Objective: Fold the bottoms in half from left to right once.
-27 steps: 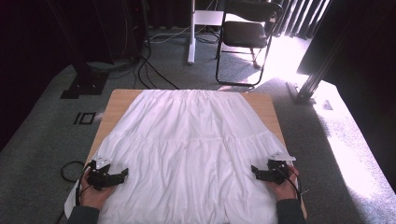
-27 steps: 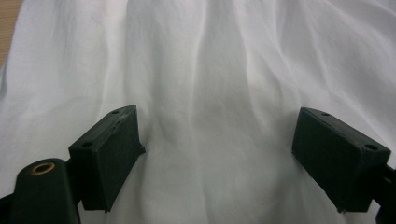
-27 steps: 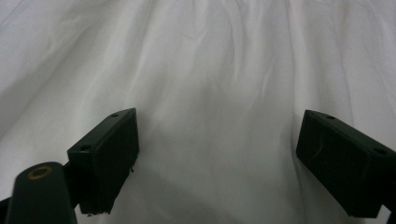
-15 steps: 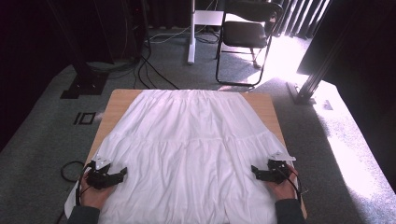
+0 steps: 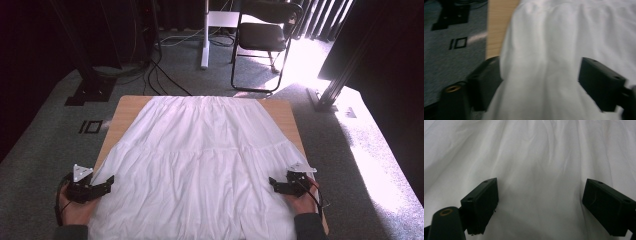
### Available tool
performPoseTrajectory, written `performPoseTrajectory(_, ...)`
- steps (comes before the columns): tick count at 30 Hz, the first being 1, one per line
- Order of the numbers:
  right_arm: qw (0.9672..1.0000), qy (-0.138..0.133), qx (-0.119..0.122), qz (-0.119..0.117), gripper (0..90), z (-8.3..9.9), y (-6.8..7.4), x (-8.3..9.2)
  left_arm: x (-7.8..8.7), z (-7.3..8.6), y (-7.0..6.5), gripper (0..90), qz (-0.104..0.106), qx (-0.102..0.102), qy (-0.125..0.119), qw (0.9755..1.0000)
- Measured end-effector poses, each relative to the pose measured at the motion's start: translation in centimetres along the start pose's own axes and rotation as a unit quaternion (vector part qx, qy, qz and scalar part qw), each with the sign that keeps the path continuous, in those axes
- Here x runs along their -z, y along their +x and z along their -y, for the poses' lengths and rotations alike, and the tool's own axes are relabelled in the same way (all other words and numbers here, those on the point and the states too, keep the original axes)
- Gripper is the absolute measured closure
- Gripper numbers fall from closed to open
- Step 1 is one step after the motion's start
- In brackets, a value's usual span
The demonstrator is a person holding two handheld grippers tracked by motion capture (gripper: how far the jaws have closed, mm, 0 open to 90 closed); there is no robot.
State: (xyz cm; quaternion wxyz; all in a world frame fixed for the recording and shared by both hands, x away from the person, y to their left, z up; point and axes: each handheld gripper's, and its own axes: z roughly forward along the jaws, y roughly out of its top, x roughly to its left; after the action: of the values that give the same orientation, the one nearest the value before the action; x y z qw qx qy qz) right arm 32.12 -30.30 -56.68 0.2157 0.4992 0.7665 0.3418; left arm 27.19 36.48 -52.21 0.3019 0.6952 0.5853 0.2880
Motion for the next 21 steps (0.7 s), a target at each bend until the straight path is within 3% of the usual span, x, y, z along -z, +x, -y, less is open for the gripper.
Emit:
performPoseTrajectory(2,1.0,0.0,0.0,0.0,12.9,0.0,0.0,0.0,-0.2,0.2,0.3,13.7,-0.003,0.005,0.004,1.0)
performPoseTrajectory(5,1.0,0.0,0.0,0.0,12.9,0.0,0.0,0.0,-1.5,0.7,1.1,12.8,-0.006,0.006,0.032,0.9994)
performPoseTrajectory(10,1.0,0.0,0.0,0.0,12.9,0.0,0.0,0.0,-2.5,1.3,1.2,12.8,-0.003,0.001,0.053,0.9986)
performPoseTrajectory(15,1.0,0.0,0.0,0.0,12.9,0.0,0.0,0.0,-2.7,1.4,1.1,14.0,-0.001,0.003,0.055,0.9985)
performPoseTrajectory(16,1.0,0.0,0.0,0.0,12.9,0.0,0.0,0.0,-2.6,1.5,1.1,15.8,0.008,0.005,0.055,0.9984)
performPoseTrajectory(21,1.0,0.0,0.0,0.0,12.9,0.0,0.0,0.0,-2.6,1.6,1.1,20.1,0.018,0.006,0.051,0.9985)
